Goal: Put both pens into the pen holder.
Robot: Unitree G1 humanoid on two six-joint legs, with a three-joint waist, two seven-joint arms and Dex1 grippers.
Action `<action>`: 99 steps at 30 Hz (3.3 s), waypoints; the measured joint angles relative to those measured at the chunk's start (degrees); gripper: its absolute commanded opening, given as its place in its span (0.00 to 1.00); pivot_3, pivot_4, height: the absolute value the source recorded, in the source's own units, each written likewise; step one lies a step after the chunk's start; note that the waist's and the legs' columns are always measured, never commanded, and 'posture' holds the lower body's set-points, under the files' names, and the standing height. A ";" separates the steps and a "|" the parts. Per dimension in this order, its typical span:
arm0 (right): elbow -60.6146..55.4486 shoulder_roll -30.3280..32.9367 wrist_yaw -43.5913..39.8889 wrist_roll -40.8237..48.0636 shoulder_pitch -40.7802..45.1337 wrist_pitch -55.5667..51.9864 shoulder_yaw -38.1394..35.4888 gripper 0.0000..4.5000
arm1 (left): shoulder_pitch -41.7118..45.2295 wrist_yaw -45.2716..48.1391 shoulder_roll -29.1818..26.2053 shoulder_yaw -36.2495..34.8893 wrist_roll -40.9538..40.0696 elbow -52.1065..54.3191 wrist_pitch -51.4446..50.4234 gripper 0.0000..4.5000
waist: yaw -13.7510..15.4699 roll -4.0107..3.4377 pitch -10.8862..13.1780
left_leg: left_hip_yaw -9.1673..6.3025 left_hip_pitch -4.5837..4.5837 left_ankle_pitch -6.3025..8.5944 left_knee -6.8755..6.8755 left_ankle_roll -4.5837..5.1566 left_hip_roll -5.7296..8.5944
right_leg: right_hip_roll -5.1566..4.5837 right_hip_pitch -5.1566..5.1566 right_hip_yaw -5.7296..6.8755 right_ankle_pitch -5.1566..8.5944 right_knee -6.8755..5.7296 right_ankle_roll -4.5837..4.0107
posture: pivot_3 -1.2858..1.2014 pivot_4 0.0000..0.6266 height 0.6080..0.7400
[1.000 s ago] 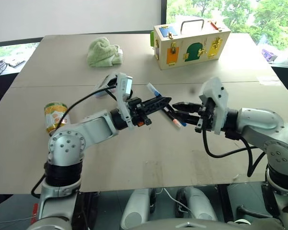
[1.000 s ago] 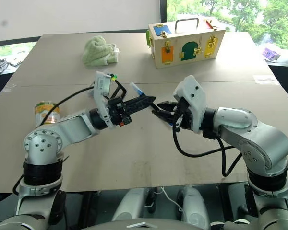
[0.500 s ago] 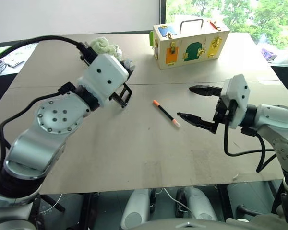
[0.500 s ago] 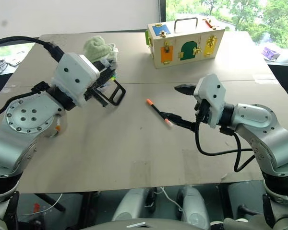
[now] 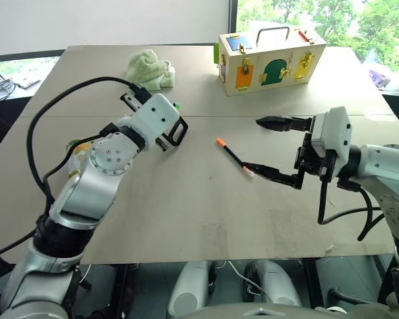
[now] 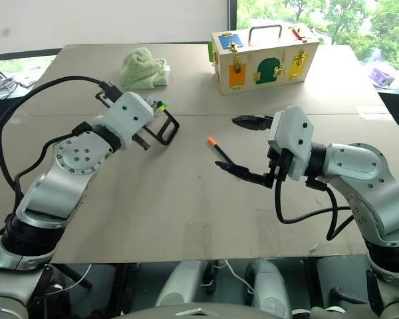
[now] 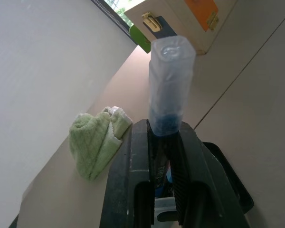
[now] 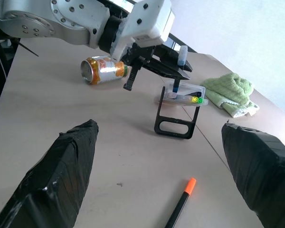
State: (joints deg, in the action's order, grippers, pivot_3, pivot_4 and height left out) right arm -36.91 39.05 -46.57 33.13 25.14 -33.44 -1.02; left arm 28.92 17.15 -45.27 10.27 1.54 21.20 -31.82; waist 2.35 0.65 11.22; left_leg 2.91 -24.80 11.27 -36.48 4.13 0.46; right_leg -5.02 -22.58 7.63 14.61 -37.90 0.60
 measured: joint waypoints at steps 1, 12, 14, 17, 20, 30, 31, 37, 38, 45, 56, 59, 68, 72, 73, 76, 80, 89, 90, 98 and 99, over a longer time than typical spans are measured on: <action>-0.40 -0.02 0.35 0.00 -0.22 -0.03 0.07 0.99 | 0.27 0.11 0.63 0.01 0.63 -0.76 0.56 0.11 | 0.01 0.01 0.00 | -0.01 -0.01 0.00 -0.01 0.00 0.00 | 0.00 0.00 0.01 0.00 -0.01 0.00 | 0.52 0.24 1.00; 0.01 -0.52 6.51 -1.08 1.98 -9.18 6.18 1.00 | -1.75 6.96 9.78 -11.54 -10.72 0.25 -3.95 0.99 | -0.31 0.01 0.00 | -0.01 -0.01 0.00 -0.10 0.00 -0.03 | -0.01 0.01 0.00 -0.06 -0.06 -0.10 | 0.52 0.24 1.00; 3.62 -3.88 10.31 -4.19 6.54 -12.96 11.38 1.00 | -5.13 11.37 9.87 -17.68 -20.07 5.28 -9.34 0.99 | -1.43 0.06 -0.02 | 0.00 0.02 -0.01 -0.12 -0.01 -0.08 | 0.02 0.00 -0.01 -0.06 -0.09 -0.10 | 0.52 0.24 1.00; 10.23 -9.18 15.51 -8.95 10.86 -17.86 17.47 1.00 | -13.59 20.18 5.24 -26.44 -32.41 10.69 -15.69 0.99 | -2.66 0.04 -0.02 | 0.01 0.07 -0.03 -0.11 -0.05 -0.12 | 0.06 0.00 -0.03 -0.05 -0.13 -0.12 | 0.52 0.24 1.00; 18.52 -13.53 18.84 -12.10 13.95 -24.87 22.08 1.00 | -24.00 28.56 -1.06 -32.49 -38.85 13.55 -17.86 0.99 | -2.63 0.02 -0.01 | -0.01 0.04 -0.03 -0.14 -0.06 -0.08 | 0.05 0.01 0.02 -0.06 -0.12 -0.12 | 0.52 0.24 1.00; 29.54 -15.50 18.92 -17.36 16.67 -28.91 26.84 0.40 | -34.77 34.36 -5.05 -37.18 -43.90 17.34 -16.91 1.00 | -1.54 -0.03 -0.07 | -0.06 0.10 0.13 -0.16 -0.29 -0.03 | 0.03 -0.01 0.02 -0.06 -0.13 -0.09 | 0.52 0.24 1.00; 29.55 -15.49 18.74 -17.48 16.67 -28.92 26.85 0.30 | -35.03 34.32 -5.05 -37.20 -43.99 17.58 -16.73 1.00 | -1.54 -0.04 -0.07 | -0.06 0.10 0.13 -0.16 -0.29 -0.04 | 0.04 -0.01 0.02 -0.07 -0.13 -0.10 | 0.52 0.24 1.00; 28.66 -15.12 17.66 -18.03 15.86 -28.28 26.24 0.01 | -31.57 25.87 -0.95 -37.47 -54.19 17.27 -22.79 1.00 | -1.34 -0.03 -0.10 | -0.10 0.07 0.13 -0.20 -0.27 -0.02 | 0.02 0.02 0.02 -0.02 -0.12 0.04 | 0.52 0.24 1.00; 27.84 -15.16 16.99 -17.26 14.39 -27.59 24.60 0.01 | -30.13 21.52 0.94 -37.50 -58.98 16.30 -25.78 1.00 | -1.29 -0.03 -0.10 | -0.12 0.04 0.07 -0.22 -0.17 -0.02 | 0.02 0.02 0.02 -0.03 -0.12 0.07 | 0.52 0.24 1.00; 11.14 -14.08 8.08 -6.06 9.77 -23.29 14.15 0.01 | -24.06 -5.39 12.60 -35.36 -80.78 9.14 -29.98 1.00 | -1.49 -0.03 -0.07 | -0.12 0.03 -0.01 -0.19 -0.02 -0.06 | 0.06 0.03 -0.01 -0.13 -0.15 -0.11 | 0.52 0.24 1.00; 8.57 -12.88 5.36 -3.67 10.29 -19.83 13.83 0.00 | -8.67 -21.38 20.75 -24.12 -87.31 1.65 -23.29 0.59 | -1.60 0.11 -0.15 | -0.05 0.07 -0.02 -0.36 0.00 -0.02 | 0.10 0.13 -0.06 -0.24 -0.18 -0.08 | 0.52 0.24 1.00; 8.72 -12.85 5.59 -3.70 10.29 -19.57 13.82 0.00 | -8.63 -21.37 20.22 -23.98 -87.96 1.65 -22.77 0.40 | -1.54 0.11 -0.14 | -0.05 0.07 -0.02 -0.32 -0.01 -0.06 | 0.13 0.12 -0.06 -0.23 -0.18 -0.10 | 0.52 0.24 1.00; 8.66 -13.34 6.70 -2.46 9.08 -17.48 12.13 0.26 | -8.97 -20.29 15.76 -24.42 -91.31 5.05 -20.39 0.00 | -1.37 0.14 -0.12 | -0.06 0.04 -0.02 -0.34 -0.01 -0.03 | 0.09 0.13 -0.05 -0.23 -0.12 -0.09 | 0.52 0.24 1.00; 8.01 -11.16 7.01 -3.34 7.77 -13.53 8.45 0.54 | -3.42 -21.13 9.39 -27.32 -89.03 5.19 -18.23 0.00 | -1.29 0.14 -0.11 | -0.06 0.03 -0.02 -0.34 -0.01 -0.02 | 0.10 0.11 -0.03 -0.23 -0.12 -0.08 | 0.52 0.24 1.00; 7.77 -10.71 6.99 -3.49 7.72 -13.03 8.08 0.54 | -2.06 -21.00 8.01 -27.76 -87.83 5.30 -17.79 0.00 | -1.33 0.13 -0.11 | -0.04 0.05 -0.02 -0.33 -0.01 -0.02 | 0.10 0.12 -0.04 -0.22 -0.10 -0.06 | 0.52 0.24 1.00; 5.81 -7.51 5.79 -3.58 6.25 -9.92 5.56 0.54 | 0.41 -15.60 -0.28 -25.47 -73.79 8.88 -14.60 0.00 | -1.40 0.13 -0.11 | 0.07 0.07 -0.02 -0.20 -0.02 0.02 | 0.10 0.08 -0.15 -0.23 -0.06 -0.08 | 0.52 0.24 1.00; 4.31 -5.39 4.20 -3.04 4.77 -6.79 2.12 0.54 | 0.08 -10.88 -6.16 -16.29 -51.48 12.26 -8.08 0.00 | -1.28 0.12 -0.10 | 0.17 0.08 -0.02 -0.05 -0.03 0.01 | 0.11 0.00 -0.24 -0.22 -0.03 -0.08 | 0.52 0.24 1.00; 3.20 -6.37 3.29 3.06 4.12 -3.98 -0.16 0.60 | -0.11 -6.63 -9.62 -2.05 -15.90 7.00 1.76 0.00 | -1.32 0.10 -0.08 | 0.27 0.06 -0.01 0.04 -0.02 -0.07 | 0.10 -0.15 -0.37 -0.15 -0.03 0.04 | 0.52 0.24 1.00; 3.43 -6.46 3.44 3.77 4.38 -4.34 -0.20 0.66 | -0.08 -6.28 -8.97 -1.83 -14.63 6.26 1.82 0.00 | -1.31 0.10 -0.07 | 0.27 0.05 -0.01 0.03 -0.02 -0.07 | 0.09 -0.15 -0.37 -0.15 -0.03 0.05 | 0.52 0.24 1.00; 4.48 -5.48 4.71 3.22 5.25 -4.58 0.40 0.98 | 0.53 -2.31 -3.05 -1.93 -8.32 1.79 1.76 0.00 | -1.22 0.14 -0.05 | 0.27 0.03 -0.01 0.02 0.00 -0.07 | 0.07 -0.15 -0.37 -0.22 -0.02 -0.07 | 0.52 0.24 1.00; 4.48 -5.48 4.94 2.41 5.12 -4.18 0.68 0.98 | 0.53 -1.93 -2.10 -1.90 -7.51 0.75 2.08 0.00 | -1.21 0.14 -0.05 | 0.27 0.03 -0.01 0.02 0.00 -0.07 | 0.07 -0.15 -0.37 -0.22 -0.02 -0.07 | 0.52 0.24 1.00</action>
State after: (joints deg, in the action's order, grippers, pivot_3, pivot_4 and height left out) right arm -32.43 33.57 -41.63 35.54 30.26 -37.62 -0.34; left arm 29.46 15.22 -47.37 8.37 -5.97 21.95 -29.73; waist 1.14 0.79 11.16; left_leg 3.18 -24.76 11.26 -36.46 4.13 0.39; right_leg -4.95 -22.73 7.26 14.38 -37.92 0.53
